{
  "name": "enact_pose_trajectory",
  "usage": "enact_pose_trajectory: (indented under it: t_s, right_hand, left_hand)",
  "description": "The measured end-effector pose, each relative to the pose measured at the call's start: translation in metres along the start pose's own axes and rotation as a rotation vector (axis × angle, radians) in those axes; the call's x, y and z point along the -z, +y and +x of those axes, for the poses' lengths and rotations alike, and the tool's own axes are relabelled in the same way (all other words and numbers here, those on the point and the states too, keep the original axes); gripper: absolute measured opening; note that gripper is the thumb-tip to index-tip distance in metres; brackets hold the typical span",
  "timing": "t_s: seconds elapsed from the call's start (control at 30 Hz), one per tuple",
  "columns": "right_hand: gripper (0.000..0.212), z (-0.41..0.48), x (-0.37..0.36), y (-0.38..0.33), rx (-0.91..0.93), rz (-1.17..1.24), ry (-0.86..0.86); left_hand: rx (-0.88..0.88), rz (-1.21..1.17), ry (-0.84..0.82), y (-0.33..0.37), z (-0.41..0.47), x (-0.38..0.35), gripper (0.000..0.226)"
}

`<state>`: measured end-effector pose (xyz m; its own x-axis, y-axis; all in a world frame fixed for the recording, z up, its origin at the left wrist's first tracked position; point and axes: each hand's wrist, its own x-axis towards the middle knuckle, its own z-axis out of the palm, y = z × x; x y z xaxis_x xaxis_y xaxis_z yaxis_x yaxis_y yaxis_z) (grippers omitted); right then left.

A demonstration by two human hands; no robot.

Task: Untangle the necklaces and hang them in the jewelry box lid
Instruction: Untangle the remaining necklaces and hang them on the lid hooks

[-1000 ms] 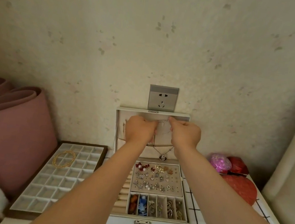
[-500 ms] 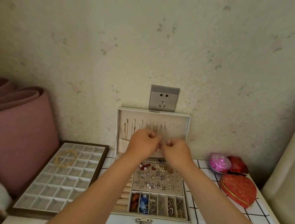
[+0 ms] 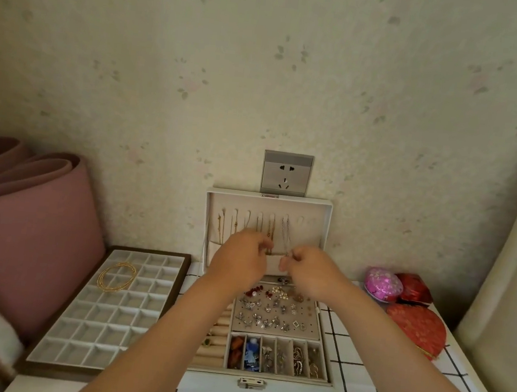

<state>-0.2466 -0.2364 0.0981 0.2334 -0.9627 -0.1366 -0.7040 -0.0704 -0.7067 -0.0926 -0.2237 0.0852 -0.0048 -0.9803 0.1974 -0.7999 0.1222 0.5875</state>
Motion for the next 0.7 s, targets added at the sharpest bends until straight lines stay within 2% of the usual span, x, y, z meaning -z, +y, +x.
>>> enact_pose_trajectory:
  t_s: [0.1,0.3,0.47,0.7]
  right_hand:
    - [0.023,0.005,0.013,-0.002,-0.011,-0.116,0.008]
    - [0.016,0.011,0.037,-0.024,-0.028,0.169,0.032]
    - [0.012,0.016,0.052,-0.041,0.026,0.361,0.091]
    - [0.013,0.029,0.040,-0.041,0.072,0.371,0.174]
  left_hand:
    - [-0.095,0.179,0.008,-0.004,-0.001,-0.007,0.041]
    - [-0.164,0.396,0.018,-0.005,-0.003,-0.016,0.035]
    - [-0.168,0.401,-0.056,-0.007,0.001,-0.016,0.038]
    - [-0.223,0.306,0.019,-0.014,-0.005,-0.016,0.036]
